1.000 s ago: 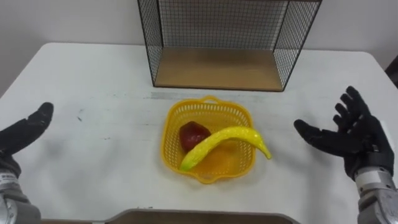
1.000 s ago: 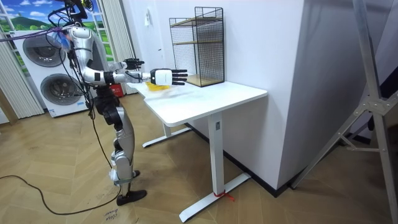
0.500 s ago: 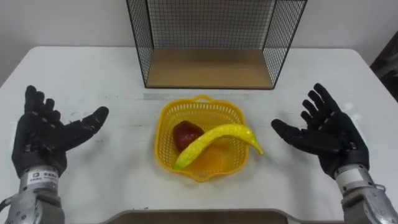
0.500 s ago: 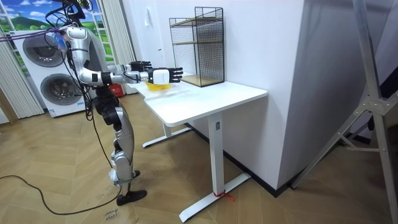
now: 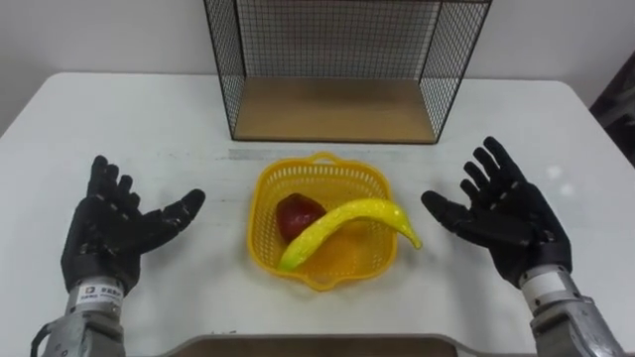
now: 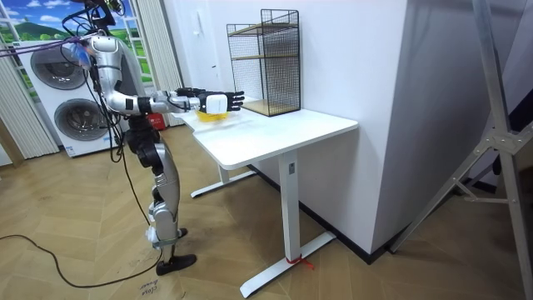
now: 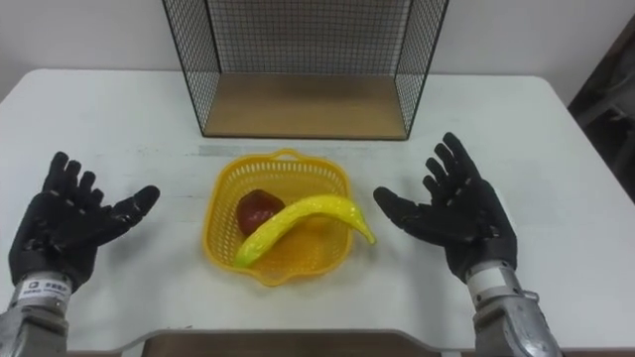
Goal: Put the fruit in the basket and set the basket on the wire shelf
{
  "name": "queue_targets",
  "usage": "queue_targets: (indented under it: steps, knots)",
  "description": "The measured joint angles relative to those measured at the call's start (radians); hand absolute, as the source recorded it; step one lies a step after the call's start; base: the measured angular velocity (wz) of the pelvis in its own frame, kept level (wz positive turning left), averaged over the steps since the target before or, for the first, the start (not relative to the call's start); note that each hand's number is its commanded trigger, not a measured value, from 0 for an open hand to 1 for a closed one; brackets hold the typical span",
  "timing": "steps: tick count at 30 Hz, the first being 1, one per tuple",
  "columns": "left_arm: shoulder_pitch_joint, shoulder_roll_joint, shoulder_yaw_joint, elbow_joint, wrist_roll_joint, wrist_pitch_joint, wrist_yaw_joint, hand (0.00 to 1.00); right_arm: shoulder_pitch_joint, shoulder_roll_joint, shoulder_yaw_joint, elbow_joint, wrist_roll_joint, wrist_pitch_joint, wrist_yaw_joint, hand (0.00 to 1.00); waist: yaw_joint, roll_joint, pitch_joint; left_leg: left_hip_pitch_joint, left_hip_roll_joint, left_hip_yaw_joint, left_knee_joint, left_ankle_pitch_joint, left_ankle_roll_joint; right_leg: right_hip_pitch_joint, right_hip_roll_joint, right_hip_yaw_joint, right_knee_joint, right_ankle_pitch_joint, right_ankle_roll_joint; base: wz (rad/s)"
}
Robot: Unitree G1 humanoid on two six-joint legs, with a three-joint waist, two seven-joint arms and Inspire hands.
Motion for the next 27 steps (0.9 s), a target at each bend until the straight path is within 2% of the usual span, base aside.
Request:
queue_targets:
  steps: [9, 17, 21, 27]
  knots:
    - [-0.006, 0.0, -0.004, 0.043, 0.001, 0.025, -0.032, 0.0, -0.015, 0.004, 0.03, 0.052, 0.0, 0.0, 0.009, 0.0, 0.0, -0.004, -0.0023, -0.001, 0.0, 0.001, 0.001, 0.0, 0.0, -0.001, 0.0, -0.001, 0.0, 0.0, 0.0, 0.0]
    - [-0.005, 0.0, -0.044, 0.045, 0.001, 0.061, -0.069, 0.0, -0.015, 0.011, 0.064, 0.053, 0.0, 0.001, 0.029, 0.0, 0.001, 0.013, -0.0094, -0.006, 0.001, 0.003, -0.004, 0.0, 0.0, -0.004, 0.0, 0.0, 0.001, 0.0, 0.0, 0.0]
    - [-0.006, 0.0, -0.069, 0.045, 0.001, 0.067, -0.099, 0.0, -0.015, 0.016, 0.091, 0.07, 0.0, 0.001, 0.045, 0.0, 0.0, 0.022, -0.0095, -0.003, 0.001, 0.006, -0.005, 0.0, 0.0, -0.008, 0.0, 0.004, 0.0, 0.0, 0.0, -0.01]
    - [-0.007, 0.001, -0.08, 0.044, 0.002, 0.067, -0.112, 0.0, -0.016, 0.017, 0.11, 0.076, -0.001, 0.002, 0.054, 0.0, -0.002, 0.022, -0.0072, -0.002, 0.0, 0.007, -0.007, 0.0, 0.0, -0.009, 0.0, 0.006, 0.0, 0.0, 0.0, 0.0]
